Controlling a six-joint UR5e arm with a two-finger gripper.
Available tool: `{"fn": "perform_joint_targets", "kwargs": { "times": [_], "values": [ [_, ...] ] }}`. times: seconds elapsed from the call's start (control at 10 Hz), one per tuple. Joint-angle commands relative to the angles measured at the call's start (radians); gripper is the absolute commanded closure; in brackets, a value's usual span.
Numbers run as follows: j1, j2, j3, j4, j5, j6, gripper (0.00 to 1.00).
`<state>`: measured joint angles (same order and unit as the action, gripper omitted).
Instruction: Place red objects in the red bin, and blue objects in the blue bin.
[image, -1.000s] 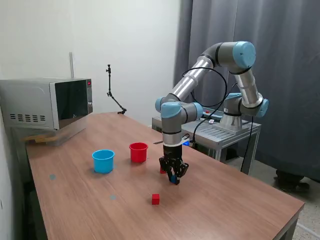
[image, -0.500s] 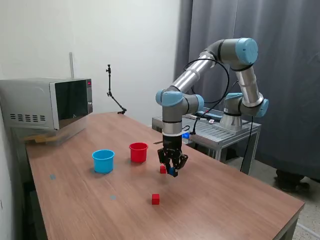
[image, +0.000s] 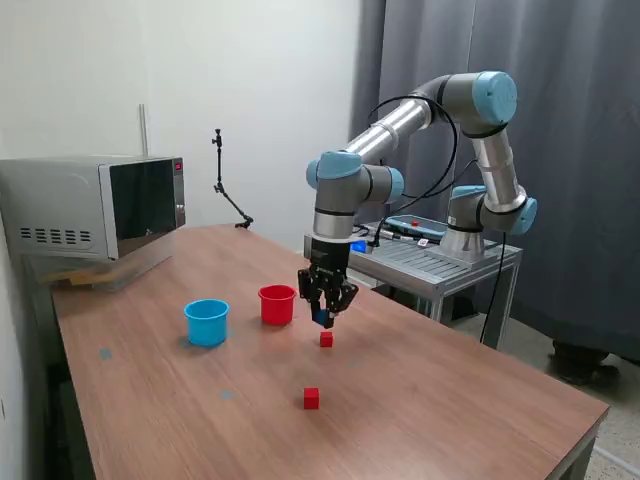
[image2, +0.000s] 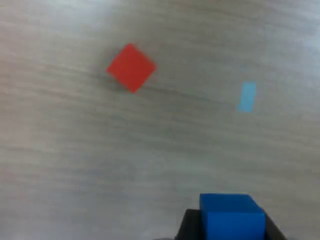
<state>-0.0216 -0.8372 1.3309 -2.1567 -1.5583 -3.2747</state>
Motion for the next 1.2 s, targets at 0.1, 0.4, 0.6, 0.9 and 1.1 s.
{"fn": "perform_joint_targets", "kwargs": {
  "times": [0.1,0.4,0.6,0.9,1.1],
  "values": [
    [-0.055,0.0,-0.055,0.012,-0.055,0.006,1.0],
    [-0.119,0.012,-0.097,0.012,-0.055,0.004,1.0],
    [-0.152,0.044,-0.143,0.012,-0.057,-0.003,1.0],
    [-0.176,0.084,-0.182,0.011,-0.06,-0.011,1.0],
    [-0.194,0.107,-0.22,0.009,-0.06,-0.011,1.0]
  ]
}}
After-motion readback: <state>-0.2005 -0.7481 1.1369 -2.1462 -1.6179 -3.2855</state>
